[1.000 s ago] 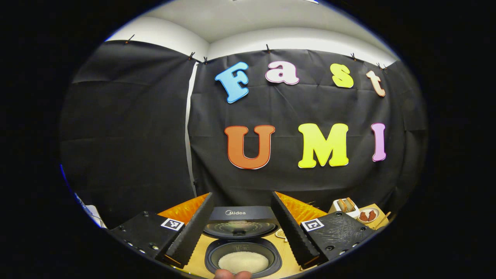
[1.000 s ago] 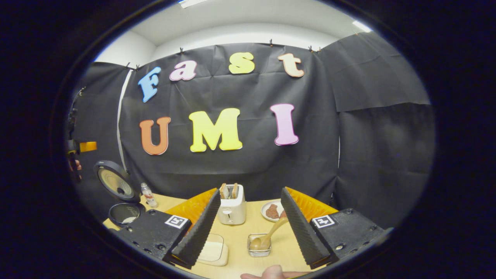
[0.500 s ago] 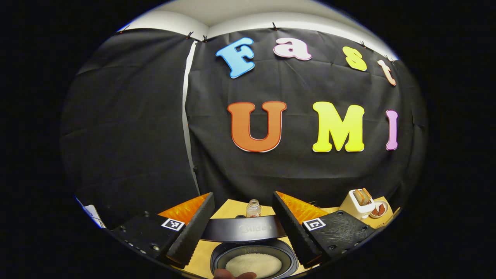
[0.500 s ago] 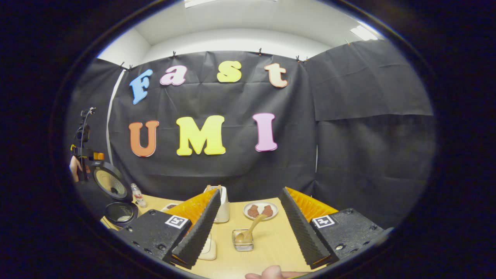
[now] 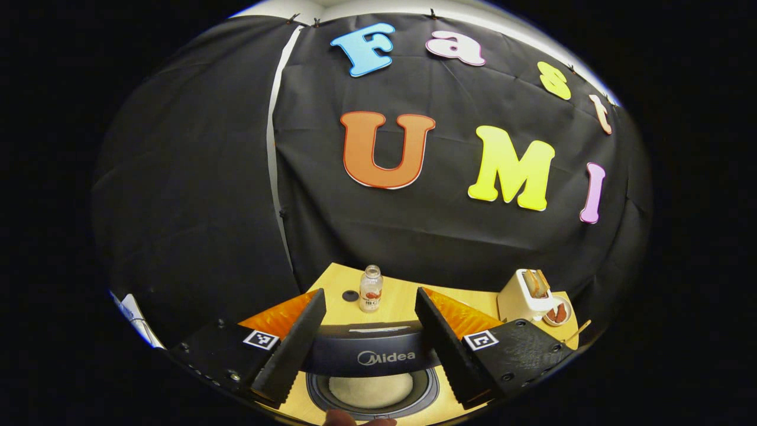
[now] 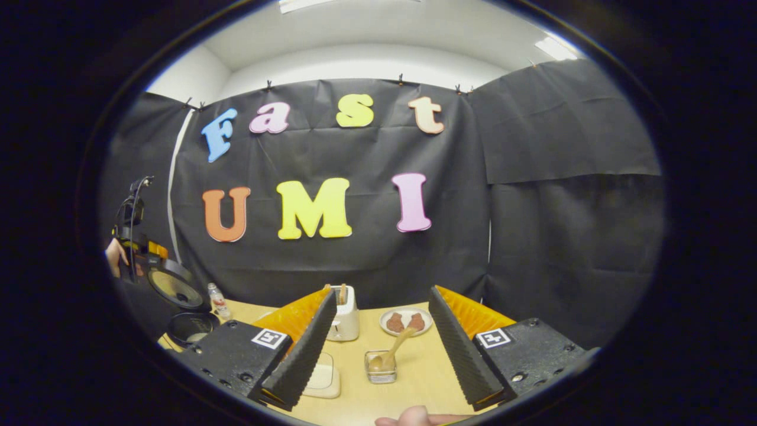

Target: Close the left gripper, press the button to open the rice cooker; take a wooden spoon from the chopstick holder with the right hand, scoop a spoonful of rice and pour it into the rice cooker, then put the wooden spoon back into the chopstick holder.

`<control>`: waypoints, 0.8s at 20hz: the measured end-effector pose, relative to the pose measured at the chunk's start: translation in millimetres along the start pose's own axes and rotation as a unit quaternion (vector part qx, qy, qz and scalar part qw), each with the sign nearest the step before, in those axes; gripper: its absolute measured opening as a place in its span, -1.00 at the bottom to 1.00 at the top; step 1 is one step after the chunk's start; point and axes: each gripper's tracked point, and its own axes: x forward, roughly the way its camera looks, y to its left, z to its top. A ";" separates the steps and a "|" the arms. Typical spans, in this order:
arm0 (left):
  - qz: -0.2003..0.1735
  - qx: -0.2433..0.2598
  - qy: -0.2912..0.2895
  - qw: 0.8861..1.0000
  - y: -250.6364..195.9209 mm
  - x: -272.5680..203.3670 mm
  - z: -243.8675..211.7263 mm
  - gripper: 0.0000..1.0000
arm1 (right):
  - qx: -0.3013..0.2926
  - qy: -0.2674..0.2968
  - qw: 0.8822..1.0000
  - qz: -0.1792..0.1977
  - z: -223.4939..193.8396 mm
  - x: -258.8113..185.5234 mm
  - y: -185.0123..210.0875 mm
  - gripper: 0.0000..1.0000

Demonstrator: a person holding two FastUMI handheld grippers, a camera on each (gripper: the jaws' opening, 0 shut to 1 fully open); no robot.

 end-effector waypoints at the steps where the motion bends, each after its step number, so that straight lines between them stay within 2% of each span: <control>1: 0.000 -0.002 0.009 1.000 -0.7 -5.7 -3.6 0.97 | 0.001 0.000 1.000 0.010 0.0 4.1 5.5 1.00; 9: 0.009 0.000 0.066 0.998 -0.9 -26.1 -35.2 0.96 | 0.001 0.008 0.997 0.082 -6.5 34.4 37.8 0.96; 16: 0.035 0.010 0.082 0.996 6.7 -31.9 -50.2 0.96 | 0.011 0.032 0.992 0.118 -22.9 57.0 43.3 1.00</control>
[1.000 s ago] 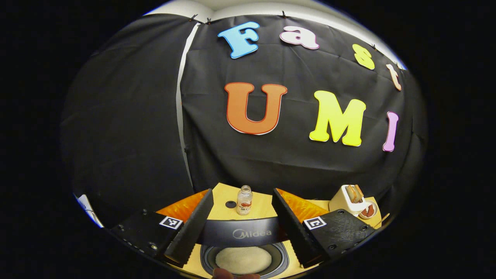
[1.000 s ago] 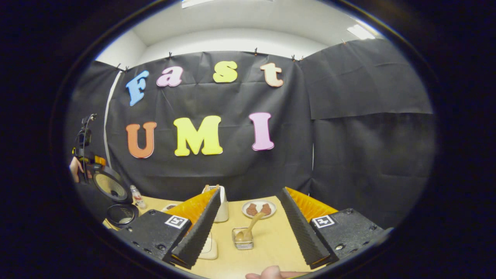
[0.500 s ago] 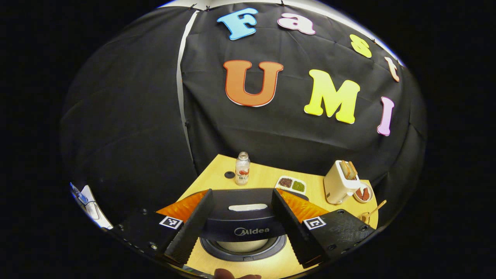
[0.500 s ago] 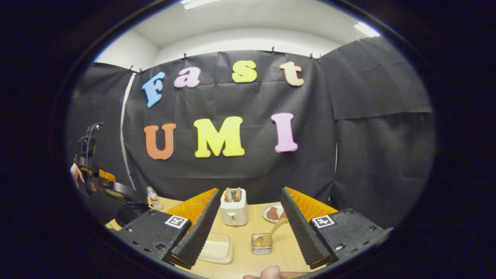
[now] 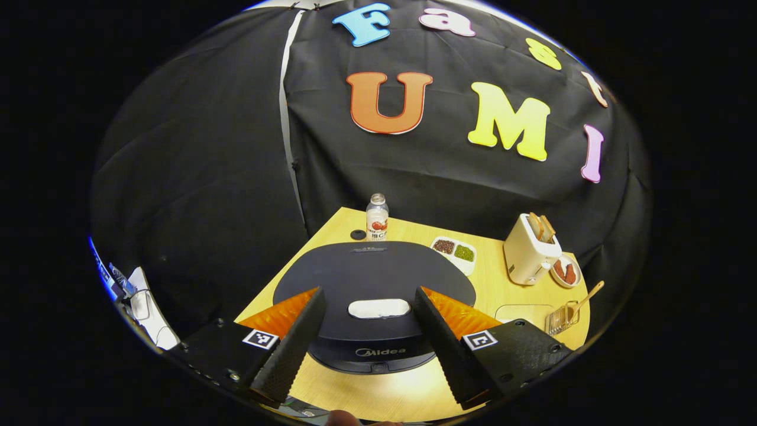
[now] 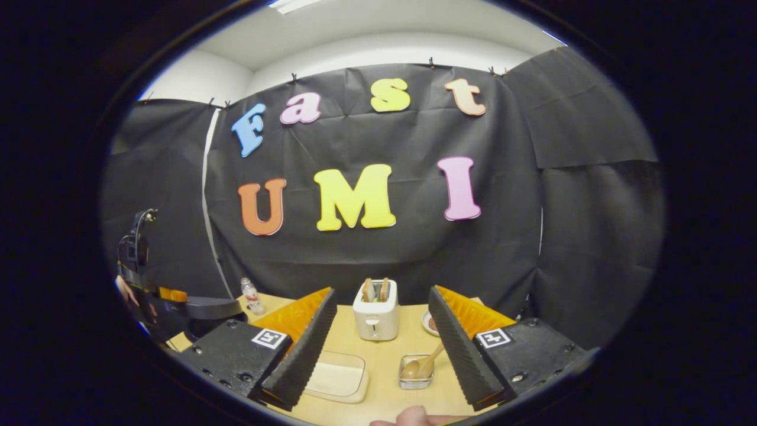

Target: Close the left gripper, press the button to open the rice cooker; take a wooden spoon from the chopstick holder with the right hand, scoop a spoonful of rice and pour it into the rice cooker, then put the wooden spoon back into the chopstick holder.

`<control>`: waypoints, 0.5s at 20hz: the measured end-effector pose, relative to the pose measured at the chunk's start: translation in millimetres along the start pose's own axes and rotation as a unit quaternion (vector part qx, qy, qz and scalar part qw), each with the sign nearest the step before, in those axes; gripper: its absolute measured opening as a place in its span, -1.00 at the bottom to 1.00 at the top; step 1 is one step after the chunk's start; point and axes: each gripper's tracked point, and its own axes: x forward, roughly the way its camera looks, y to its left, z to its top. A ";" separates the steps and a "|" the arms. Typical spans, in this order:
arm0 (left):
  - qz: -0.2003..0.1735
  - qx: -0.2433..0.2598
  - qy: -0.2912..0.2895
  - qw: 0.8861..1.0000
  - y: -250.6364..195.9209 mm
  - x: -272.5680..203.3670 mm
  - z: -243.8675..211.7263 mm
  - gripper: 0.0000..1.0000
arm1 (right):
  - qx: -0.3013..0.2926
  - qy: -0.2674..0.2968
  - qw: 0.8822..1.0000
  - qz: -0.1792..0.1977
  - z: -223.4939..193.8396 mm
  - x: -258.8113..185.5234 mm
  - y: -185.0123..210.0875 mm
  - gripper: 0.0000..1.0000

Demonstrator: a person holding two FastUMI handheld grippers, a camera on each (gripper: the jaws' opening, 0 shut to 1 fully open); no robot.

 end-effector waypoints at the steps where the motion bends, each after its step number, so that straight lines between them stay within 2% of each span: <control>1: 0.002 -0.001 0.006 1.000 1.2 -1.6 -3.7 0.96 | -0.001 0.001 1.000 0.006 0.7 4.2 0.0 1.00; 3: 0.006 0.003 0.013 1.000 1.3 -3.1 -6.9 0.96 | -0.006 0.001 1.000 0.020 1.8 13.9 1.4 0.96; 10: 0.018 0.001 0.025 1.000 5.2 -4.2 -16.8 0.95 | 0.002 0.011 0.997 0.075 2.1 42.2 7.9 1.00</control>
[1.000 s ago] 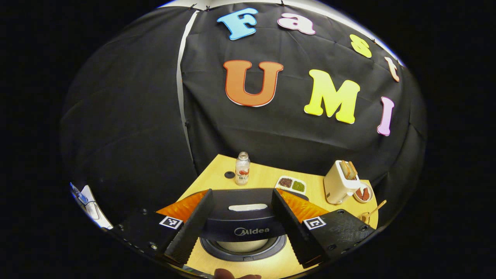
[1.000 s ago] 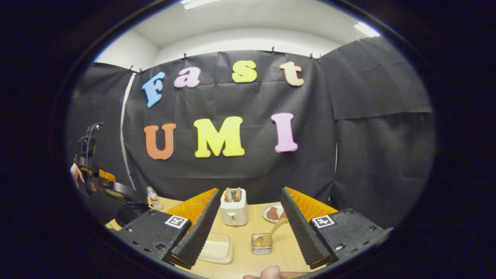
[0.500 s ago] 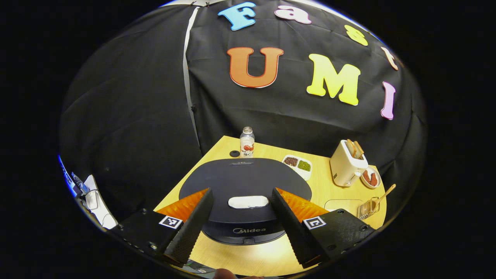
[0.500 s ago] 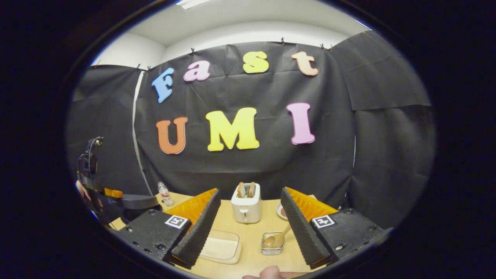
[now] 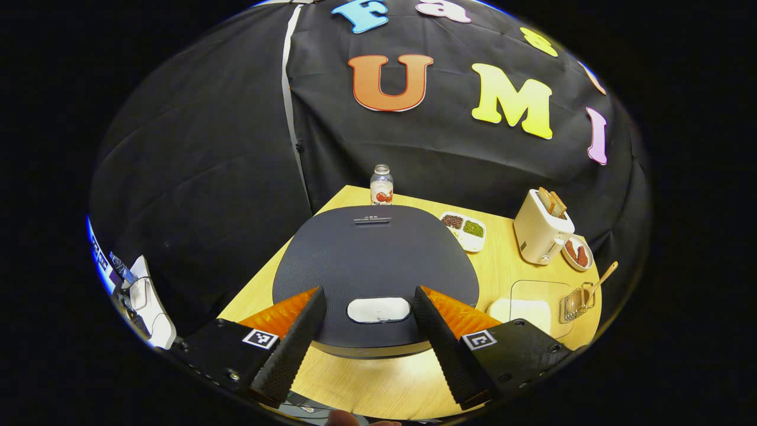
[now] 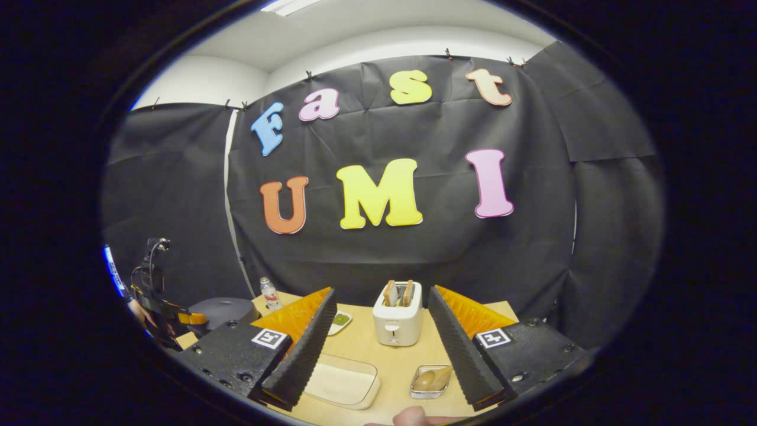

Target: Close the left gripper, press the button to open the rice cooker; take a wooden spoon from the chopstick holder with the right hand, scoop a spoonful of rice and pour it into the rice cooker, then put the wooden spoon back into the chopstick holder.

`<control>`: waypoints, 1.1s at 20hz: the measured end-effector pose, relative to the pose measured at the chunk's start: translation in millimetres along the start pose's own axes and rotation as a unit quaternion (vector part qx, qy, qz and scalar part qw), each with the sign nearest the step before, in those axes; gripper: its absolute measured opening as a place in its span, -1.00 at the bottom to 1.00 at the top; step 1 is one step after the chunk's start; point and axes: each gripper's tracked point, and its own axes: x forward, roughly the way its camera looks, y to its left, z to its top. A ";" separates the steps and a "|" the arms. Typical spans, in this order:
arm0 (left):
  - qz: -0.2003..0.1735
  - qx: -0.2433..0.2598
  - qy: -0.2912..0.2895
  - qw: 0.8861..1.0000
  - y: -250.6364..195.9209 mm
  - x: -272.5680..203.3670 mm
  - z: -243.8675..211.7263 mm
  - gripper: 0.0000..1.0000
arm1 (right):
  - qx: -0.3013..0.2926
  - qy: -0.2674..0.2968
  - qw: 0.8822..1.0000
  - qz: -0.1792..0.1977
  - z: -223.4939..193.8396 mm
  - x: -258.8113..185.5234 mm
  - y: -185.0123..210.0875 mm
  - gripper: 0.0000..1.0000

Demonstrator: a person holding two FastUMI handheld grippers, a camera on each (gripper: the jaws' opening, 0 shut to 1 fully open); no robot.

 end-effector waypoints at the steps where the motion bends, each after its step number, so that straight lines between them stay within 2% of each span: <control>1: 0.001 -0.002 0.001 1.000 -0.2 -0.1 -1.2 0.94 | 0.001 0.001 1.000 0.006 0.3 2.7 -0.4 1.00; 4: 0.006 -0.003 0.004 1.000 -0.6 -1.7 -3.8 0.96 | 0.001 0.000 1.000 0.014 1.5 8.5 -7.0 1.00; 5: 0.007 -0.004 0.001 1.000 0.1 -2.1 -2.7 0.95 | 0.004 0.001 1.000 0.016 0.2 9.4 -8.1 0.94; 6: 0.007 -0.005 0.000 1.000 -0.7 0.3 -2.9 0.95 | 0.009 0.004 1.000 0.017 -0.1 10.5 -8.0 1.00; 10: 0.008 -0.013 0.017 1.000 -3.7 -12.1 -7.6 0.97 | 0.018 0.006 1.000 0.023 -2.0 13.8 -8.3 1.00; 13: 0.005 -0.014 0.022 1.000 -2.7 -4.1 -14.1 0.97 | 0.031 0.007 0.999 0.025 -4.1 16.6 -7.2 1.00; 16: 0.004 -0.017 -0.002 1.000 -1.2 -7.4 -16.1 0.99 | 0.039 0.008 0.999 0.032 -5.5 17.6 2.3 0.94; 17: 0.001 -0.017 -0.010 1.000 -0.8 -7.1 -16.1 0.99 | 0.039 0.006 0.999 0.034 -3.7 17.6 5.5 1.00; 22: 0.001 0.003 -0.030 1.000 -1.5 -6.6 -9.5 0.96 | 0.015 -0.013 0.999 0.027 13.9 -2.0 21.0 1.00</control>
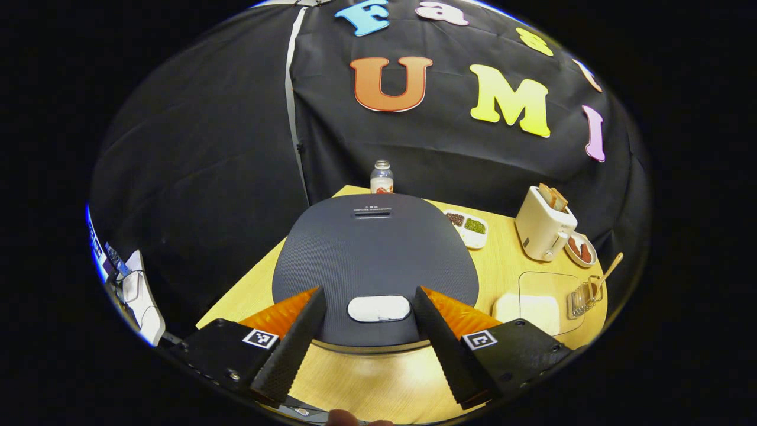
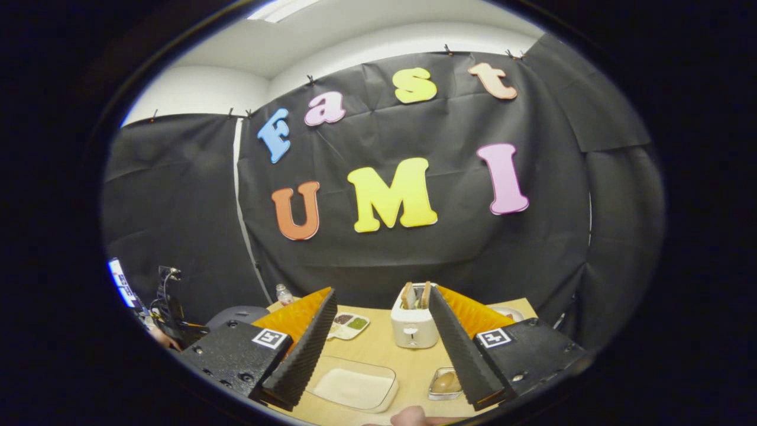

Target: Close the left gripper, press the button to open the rice cooker; take a wooden spoon from the chopstick holder with the right hand, scoop a spoonful of rice and pour it into the rice cooker, then put the wooden spoon back into the chopstick holder.

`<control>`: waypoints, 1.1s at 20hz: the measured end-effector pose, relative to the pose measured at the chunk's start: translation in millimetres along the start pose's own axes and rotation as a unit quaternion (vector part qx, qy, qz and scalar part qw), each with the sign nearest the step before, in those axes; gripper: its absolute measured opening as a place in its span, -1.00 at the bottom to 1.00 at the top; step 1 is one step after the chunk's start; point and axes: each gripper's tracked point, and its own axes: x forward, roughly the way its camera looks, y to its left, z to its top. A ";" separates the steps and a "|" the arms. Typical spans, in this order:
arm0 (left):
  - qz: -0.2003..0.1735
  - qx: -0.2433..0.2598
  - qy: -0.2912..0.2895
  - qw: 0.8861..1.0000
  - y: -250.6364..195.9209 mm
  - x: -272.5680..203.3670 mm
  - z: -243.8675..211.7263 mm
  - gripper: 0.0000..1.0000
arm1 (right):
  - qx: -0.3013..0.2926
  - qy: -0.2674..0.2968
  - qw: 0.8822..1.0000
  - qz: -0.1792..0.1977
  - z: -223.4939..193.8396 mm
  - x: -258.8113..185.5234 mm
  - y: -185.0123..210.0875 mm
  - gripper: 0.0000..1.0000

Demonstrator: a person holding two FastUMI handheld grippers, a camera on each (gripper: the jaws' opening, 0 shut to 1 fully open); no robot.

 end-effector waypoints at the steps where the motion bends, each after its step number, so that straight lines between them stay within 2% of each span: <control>1: -0.001 0.008 -0.011 1.000 0.2 -3.0 5.7 0.95 | -0.008 -0.005 1.000 -0.003 4.0 -6.9 4.4 1.00; 3: -0.003 0.021 -0.051 0.998 -1.1 -13.7 25.4 0.92 | -0.021 -0.016 1.000 -0.015 10.9 -25.2 13.7 1.00; 5: -0.023 0.011 -0.092 0.995 -8.8 -38.1 47.8 0.92 | -0.028 -0.027 0.999 -0.025 18.9 -49.7 29.2 0.94; 6: -0.035 0.005 -0.111 0.993 -9.8 -55.7 57.7 0.92 | -0.032 -0.033 0.998 -0.032 21.4 -63.1 37.0 1.00; 9: -0.063 0.001 -0.156 0.986 -8.4 -117.1 71.3 0.92 | -0.037 -0.049 0.997 -0.047 25.9 -105.0 63.7 1.00; 10: -0.067 -0.002 -0.171 0.983 -2.9 -137.5 75.1 0.92 | -0.037 -0.054 0.997 -0.050 26.8 -118.9 74.3 0.94; 11: -0.071 -0.004 -0.188 0.980 1.2 -158.1 79.4 0.92 | -0.039 -0.058 0.996 -0.053 26.1 -131.5 82.5 1.00; 12: -0.076 -0.006 -0.203 0.976 6.0 -179.1 81.4 0.91 | -0.042 -0.061 0.996 -0.055 25.4 -146.3 92.1 0.94; 15: -0.089 -0.009 -0.238 0.967 20.1 -236.5 82.0 0.90 | -0.056 -0.074 0.993 -0.072 21.5 -190.6 117.2 0.94; 16: -0.096 -0.012 -0.248 0.964 23.6 -255.3 80.6 0.91 | -0.057 -0.075 0.993 -0.074 17.9 -202.2 127.5 1.00; 17: -0.102 -0.015 -0.256 0.961 27.0 -274.9 78.5 1.00 | -0.058 -0.074 0.993 -0.074 14.9 -211.9 136.5 0.94; 18: -0.104 -0.018 -0.263 0.959 31.7 -288.7 73.8 0.90 | -0.058 -0.073 0.993 -0.075 10.7 -222.5 144.7 1.00; 22: -0.113 -0.018 -0.277 0.954 32.6 -333.4 50.6 0.89 | -0.057 -0.068 0.993 -0.083 -4.2 -257.0 167.2 1.00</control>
